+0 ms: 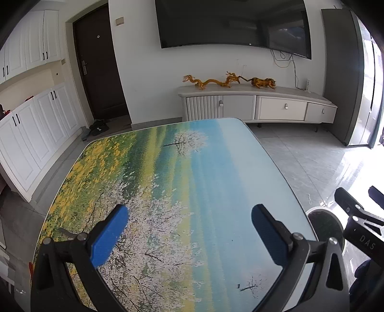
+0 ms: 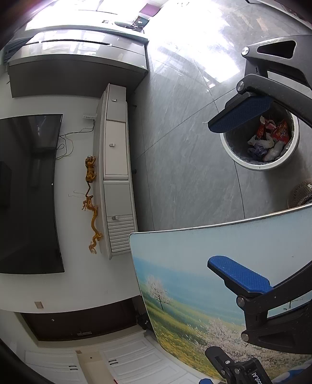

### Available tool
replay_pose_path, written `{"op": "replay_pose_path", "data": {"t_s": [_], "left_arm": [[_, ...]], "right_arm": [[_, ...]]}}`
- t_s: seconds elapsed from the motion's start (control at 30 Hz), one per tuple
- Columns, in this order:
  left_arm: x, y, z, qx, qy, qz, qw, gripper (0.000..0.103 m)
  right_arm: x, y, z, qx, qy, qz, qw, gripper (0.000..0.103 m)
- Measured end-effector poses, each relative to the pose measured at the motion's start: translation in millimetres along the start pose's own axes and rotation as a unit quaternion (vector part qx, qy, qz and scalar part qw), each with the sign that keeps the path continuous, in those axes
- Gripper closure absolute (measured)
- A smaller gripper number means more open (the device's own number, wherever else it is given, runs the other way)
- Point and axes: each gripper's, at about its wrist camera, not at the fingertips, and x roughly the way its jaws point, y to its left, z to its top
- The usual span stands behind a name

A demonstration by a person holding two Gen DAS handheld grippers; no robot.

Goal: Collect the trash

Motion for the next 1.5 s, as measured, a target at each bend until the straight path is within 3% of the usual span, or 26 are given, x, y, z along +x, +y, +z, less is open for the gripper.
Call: {"op": "replay_pose_path", "data": {"t_s": [1.5], "left_arm": [[-15.0,8.4,3.8,-0.013,-0.016,-0.011,0.9997,0.0]], "right_arm": [[-9.3,-3.2,4.6,0.005,-0.012,-0.018,1.0,0.0]]}}
